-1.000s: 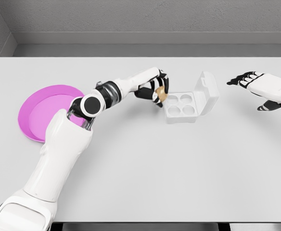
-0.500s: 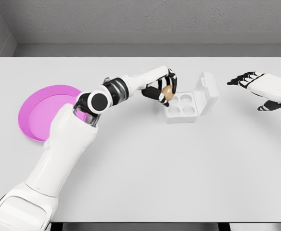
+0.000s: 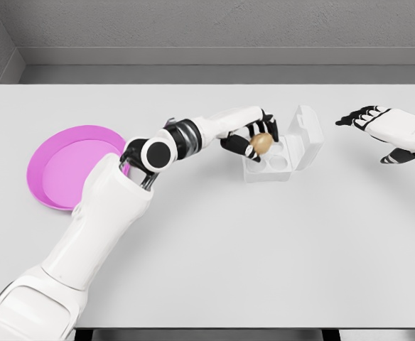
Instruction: Pack egg into the box and close the box lid
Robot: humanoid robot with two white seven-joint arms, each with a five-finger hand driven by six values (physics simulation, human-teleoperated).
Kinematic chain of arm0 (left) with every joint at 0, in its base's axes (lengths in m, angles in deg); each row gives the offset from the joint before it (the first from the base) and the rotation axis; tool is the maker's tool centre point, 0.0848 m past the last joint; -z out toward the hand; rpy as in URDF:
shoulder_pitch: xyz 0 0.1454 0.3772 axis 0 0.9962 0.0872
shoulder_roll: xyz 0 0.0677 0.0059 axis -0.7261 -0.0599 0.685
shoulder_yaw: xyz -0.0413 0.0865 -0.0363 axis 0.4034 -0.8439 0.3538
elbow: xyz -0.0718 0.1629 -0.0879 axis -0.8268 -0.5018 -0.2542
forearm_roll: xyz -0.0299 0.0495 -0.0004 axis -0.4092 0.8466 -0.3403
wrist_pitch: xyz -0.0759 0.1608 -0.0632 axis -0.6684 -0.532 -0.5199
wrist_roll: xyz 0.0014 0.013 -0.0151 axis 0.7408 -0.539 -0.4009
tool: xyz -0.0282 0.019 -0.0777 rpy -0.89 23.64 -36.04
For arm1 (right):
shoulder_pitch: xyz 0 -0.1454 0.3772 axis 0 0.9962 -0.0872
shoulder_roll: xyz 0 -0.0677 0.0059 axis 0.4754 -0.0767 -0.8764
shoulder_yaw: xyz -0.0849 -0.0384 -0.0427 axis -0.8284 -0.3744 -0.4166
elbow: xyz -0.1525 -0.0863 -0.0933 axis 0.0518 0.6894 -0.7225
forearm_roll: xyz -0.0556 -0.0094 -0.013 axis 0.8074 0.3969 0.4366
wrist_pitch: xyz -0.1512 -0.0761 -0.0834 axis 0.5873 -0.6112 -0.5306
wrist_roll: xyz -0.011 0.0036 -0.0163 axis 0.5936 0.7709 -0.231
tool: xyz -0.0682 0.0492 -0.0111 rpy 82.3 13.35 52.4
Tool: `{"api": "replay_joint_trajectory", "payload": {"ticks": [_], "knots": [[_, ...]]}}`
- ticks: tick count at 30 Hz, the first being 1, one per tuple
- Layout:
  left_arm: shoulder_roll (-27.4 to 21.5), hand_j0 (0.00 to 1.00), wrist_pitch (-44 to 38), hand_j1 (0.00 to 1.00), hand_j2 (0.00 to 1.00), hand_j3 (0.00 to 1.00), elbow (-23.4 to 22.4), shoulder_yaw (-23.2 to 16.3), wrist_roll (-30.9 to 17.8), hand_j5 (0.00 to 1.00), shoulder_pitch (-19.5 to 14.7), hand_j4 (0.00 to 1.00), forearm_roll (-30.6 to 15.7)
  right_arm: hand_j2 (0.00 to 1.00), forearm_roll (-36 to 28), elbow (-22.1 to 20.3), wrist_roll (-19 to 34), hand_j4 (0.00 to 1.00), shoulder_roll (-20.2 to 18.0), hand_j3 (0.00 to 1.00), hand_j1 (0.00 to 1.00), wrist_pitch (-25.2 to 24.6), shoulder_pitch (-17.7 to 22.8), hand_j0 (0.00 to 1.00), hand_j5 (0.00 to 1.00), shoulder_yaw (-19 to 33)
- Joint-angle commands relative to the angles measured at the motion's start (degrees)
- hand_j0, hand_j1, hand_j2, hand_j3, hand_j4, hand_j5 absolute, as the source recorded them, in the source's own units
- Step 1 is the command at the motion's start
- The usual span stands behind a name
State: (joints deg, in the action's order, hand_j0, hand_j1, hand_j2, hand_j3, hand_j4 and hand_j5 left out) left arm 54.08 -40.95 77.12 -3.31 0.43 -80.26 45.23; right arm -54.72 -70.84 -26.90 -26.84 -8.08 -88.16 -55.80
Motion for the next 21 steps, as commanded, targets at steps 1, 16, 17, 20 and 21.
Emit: {"api": "replay_joint_trajectory", "payload": {"ticks": [1, 16, 17, 20, 21], "knots": [[0.0, 0.66, 0.0, 0.66, 0.66, 0.66, -0.1, 0.0, 0.0, 0.66, 0.0, 0.66, -0.1, 1.0, -0.3, 0.1, 0.0, 1.0, -0.1, 1.0, 1.0, -0.1, 0.0, 1.0, 1.0, 0.0], [0.0, 0.84, 0.0, 0.84, 0.84, 0.84, -0.2, 0.1, 0.0, 0.84, 0.0, 0.84, 0.2, 1.0, -0.3, 0.1, 0.0, 1.0, 0.0, 1.0, 1.0, -0.1, -0.1, 1.0, 1.0, 0.0], [0.0, 0.84, -0.1, 0.84, 0.84, 0.84, -0.2, 0.1, 0.0, 0.84, 0.0, 0.84, 0.2, 1.0, -0.3, 0.1, 0.0, 1.0, 0.0, 1.0, 1.0, -0.1, -0.1, 1.0, 1.0, 0.0], [0.0, 0.86, -0.1, 0.86, 0.86, 0.86, 3.1, 0.9, 0.0, 0.86, 1.1, 0.86, 0.2, 1.0, -0.4, 0.0, 0.0, 1.0, 0.1, 1.0, 1.0, -0.1, -0.1, 1.0, 1.0, -0.1], [0.0, 0.92, 0.0, 0.92, 0.92, 0.92, 5.4, 2.0, 0.0, 0.92, 1.6, 0.92, 0.2, 1.0, -0.3, 0.1, 0.0, 1.0, 0.2, 1.0, 1.0, -0.1, -0.1, 1.0, 1.0, -0.1]]}}
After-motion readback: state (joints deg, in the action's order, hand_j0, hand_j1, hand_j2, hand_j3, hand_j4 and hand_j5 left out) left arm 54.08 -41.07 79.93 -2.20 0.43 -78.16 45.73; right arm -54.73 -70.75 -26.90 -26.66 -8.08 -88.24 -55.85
